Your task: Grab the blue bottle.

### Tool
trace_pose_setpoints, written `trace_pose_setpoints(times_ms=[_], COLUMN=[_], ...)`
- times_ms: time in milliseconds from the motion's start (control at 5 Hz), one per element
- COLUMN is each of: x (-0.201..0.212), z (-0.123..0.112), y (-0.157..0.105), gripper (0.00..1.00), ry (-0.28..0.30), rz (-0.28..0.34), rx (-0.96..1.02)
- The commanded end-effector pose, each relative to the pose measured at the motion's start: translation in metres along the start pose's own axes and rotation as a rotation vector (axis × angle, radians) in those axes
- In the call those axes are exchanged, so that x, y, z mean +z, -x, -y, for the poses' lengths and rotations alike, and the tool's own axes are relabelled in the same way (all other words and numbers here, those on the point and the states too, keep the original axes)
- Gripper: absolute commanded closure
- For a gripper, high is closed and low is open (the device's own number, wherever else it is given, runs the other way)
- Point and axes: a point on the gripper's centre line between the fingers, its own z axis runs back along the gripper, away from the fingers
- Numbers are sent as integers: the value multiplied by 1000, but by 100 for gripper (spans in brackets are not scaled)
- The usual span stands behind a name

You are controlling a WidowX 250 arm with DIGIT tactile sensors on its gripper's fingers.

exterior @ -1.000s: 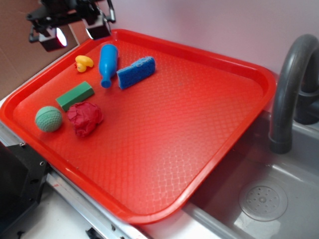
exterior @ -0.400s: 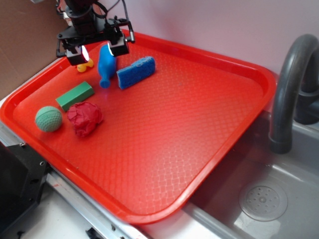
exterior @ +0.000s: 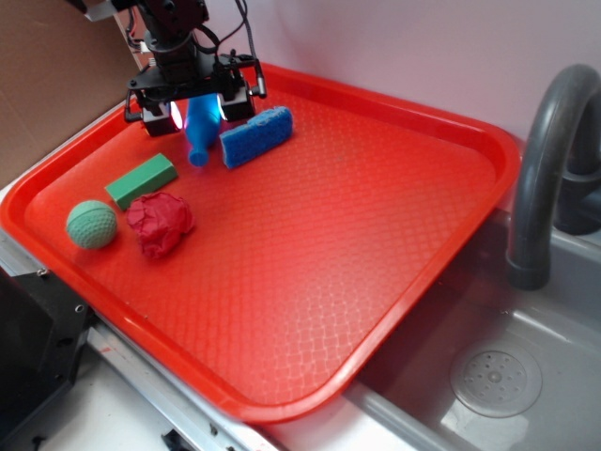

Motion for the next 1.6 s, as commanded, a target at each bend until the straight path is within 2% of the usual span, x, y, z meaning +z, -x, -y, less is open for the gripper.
trace_pose_setpoints(times_ms=[0,200,400,600,800,1000,1200,1400], x=[19,48,93,132,176,209,230,226], z=[-5,-2,0,5,4,-6,-16,-17], y=[-9,-6,-3,8,30,46,56,59], gripper=[100,100,100,100,100,100,100,100], ry=[75,127,203,223,262,309,319,263], rz=[32,31,-45,-101,-145,-140,-183,-233], rx=[48,-4,-157,-382,-560,-604,-630,-593])
